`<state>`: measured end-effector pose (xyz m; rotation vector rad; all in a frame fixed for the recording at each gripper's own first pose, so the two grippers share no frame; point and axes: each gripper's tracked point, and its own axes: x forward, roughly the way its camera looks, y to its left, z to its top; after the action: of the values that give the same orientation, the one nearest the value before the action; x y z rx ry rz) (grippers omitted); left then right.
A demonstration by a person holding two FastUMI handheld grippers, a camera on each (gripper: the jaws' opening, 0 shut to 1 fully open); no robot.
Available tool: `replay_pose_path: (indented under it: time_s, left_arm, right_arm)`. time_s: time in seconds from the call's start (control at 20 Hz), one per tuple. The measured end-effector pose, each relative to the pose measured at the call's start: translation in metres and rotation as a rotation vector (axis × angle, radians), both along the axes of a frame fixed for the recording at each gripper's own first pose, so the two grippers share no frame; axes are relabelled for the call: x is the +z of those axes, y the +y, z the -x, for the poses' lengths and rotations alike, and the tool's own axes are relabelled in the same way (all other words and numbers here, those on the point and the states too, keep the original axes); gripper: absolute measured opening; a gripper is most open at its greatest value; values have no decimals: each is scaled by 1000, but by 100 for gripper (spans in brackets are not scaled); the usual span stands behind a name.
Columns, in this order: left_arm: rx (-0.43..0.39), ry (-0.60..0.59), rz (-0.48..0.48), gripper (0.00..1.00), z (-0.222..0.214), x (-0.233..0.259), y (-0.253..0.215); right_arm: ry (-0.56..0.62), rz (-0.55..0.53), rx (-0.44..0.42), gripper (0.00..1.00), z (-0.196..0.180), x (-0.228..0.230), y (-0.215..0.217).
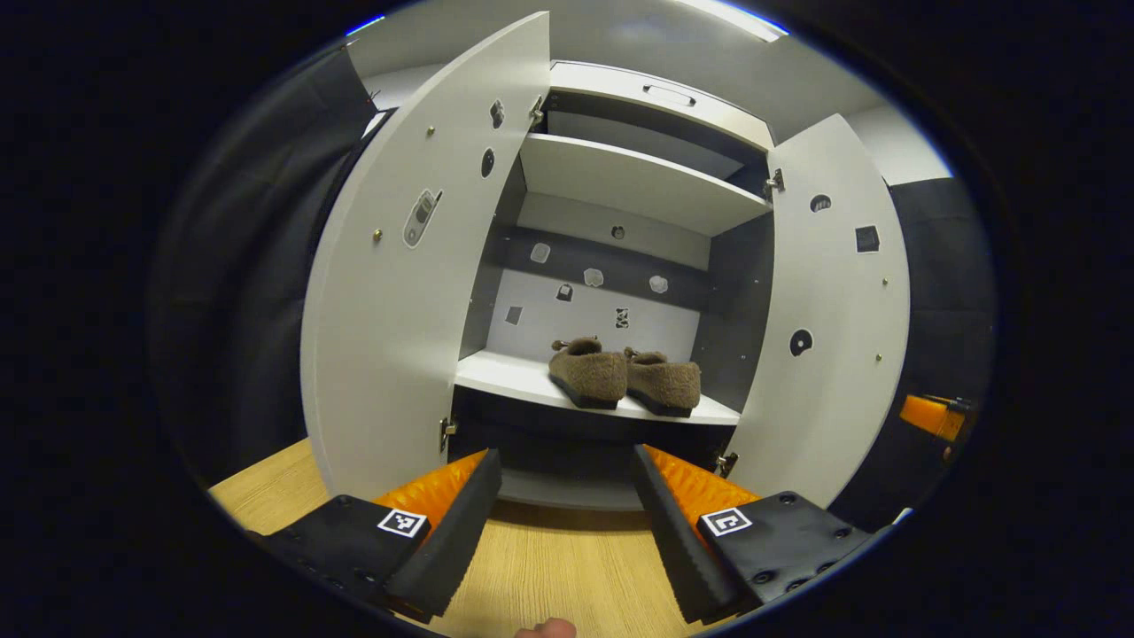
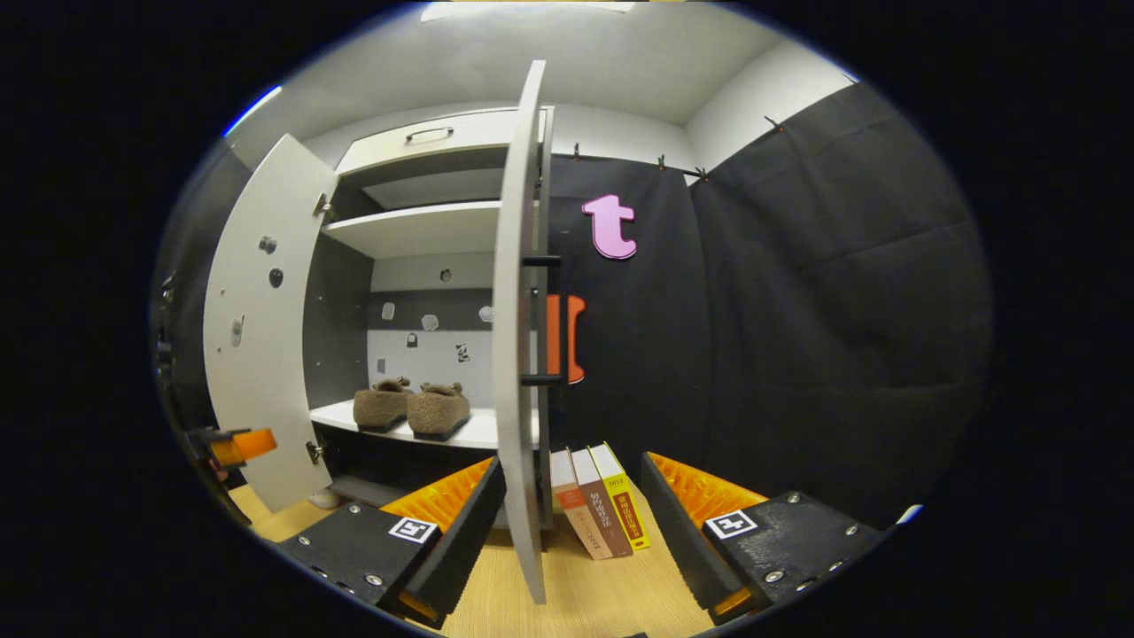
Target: Grab one shoe with the right hand and put it into the shoe cabinet, grab the other shoe with the left hand and put it into the shoe cabinet; then close the right door with the right hand and the left door with the left hand.
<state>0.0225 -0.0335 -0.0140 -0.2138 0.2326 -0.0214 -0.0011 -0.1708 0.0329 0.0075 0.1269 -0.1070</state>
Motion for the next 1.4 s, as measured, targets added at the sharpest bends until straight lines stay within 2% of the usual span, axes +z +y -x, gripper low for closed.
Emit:
replay_pose_path:
  time_s: [0.2, 0.25, 0.3, 0.4, 0.45, 0.5, 0.6, 0.65, 0.75, 0.8, 0.9, 0.95, 1.0, 1.05, 1.1, 1.15, 1.4]
  left_arm:
    - [4, 50, -36, 96, 32, -19, -6]
    - [-2, 60, -35, 97, 37, -19, -9]
    - [-5, 64, -32, 97, 39, -20, -9]
    - [-8, 60, -31, 97, 40, -20, -11]
    - [-8, 52, -33, 97, 39, -18, -11]
    - [-10, 43, -34, 97, 37, -15, -11]
    - [-6, 35, -36, 97, 35, -15, -9]
    - [-7, 36, -35, 97, 34, -15, -10]
    - [-10, 32, -25, 97, 31, -13, -8]
    - [-15, 33, -22, 97, 31, -14, -8]
    - [-22, 34, -25, 97, 28, -15, -7]
    - [-25, 34, -27, 97, 28, -15, -7]
    - [-30, 33, -26, 97, 27, -15, -7]
    - [-35, 32, -23, 97, 26, -15, -8]
    - [-41, 30, -20, 94, 26, -15, -8]
    - [-47, 28, -17, 97, 26, -15, -9]
    - [-67, 16, -23, 97, 23, -13, -5]
  right_arm:
    - [-51, 11, -39, 94, -35, 19, -39]
    - [-59, 14, -42, 98, -42, 24, -45]
    - [-71, 14, -43, 94, -48, 31, -49]
    - [-94, 22, -47, 94, -58, 42, -55]
    - [-99, 33, -50, 98, -61, 43, -56]
    - [-102, 46, -53, 94, -64, 42, -58]
    - [-75, 54, -64, 99, -63, 28, -59]
    - [-50, 44, -57, 94, -62, 18, -55]
    - [-29, 15, -46, 98, -58, -2, -43]
    - [-22, -9, -24, 93, -55, -10, -35]
    - [-10, -42, 0, 92, -51, -18, -18]
    - [-14, -24, -10, 98, -53, -20, -19]
    - [-19, -5, -22, 90, -53, -17, -19]
    - [-16, 15, -27, 89, -51, -15, -18]
    - [-15, 25, -28, 96, -51, -14, -15]
    - [-11, 20, -19, 89, -50, -14, -9]
    - [-10, -4, 48, 89, -56, -16, 35]
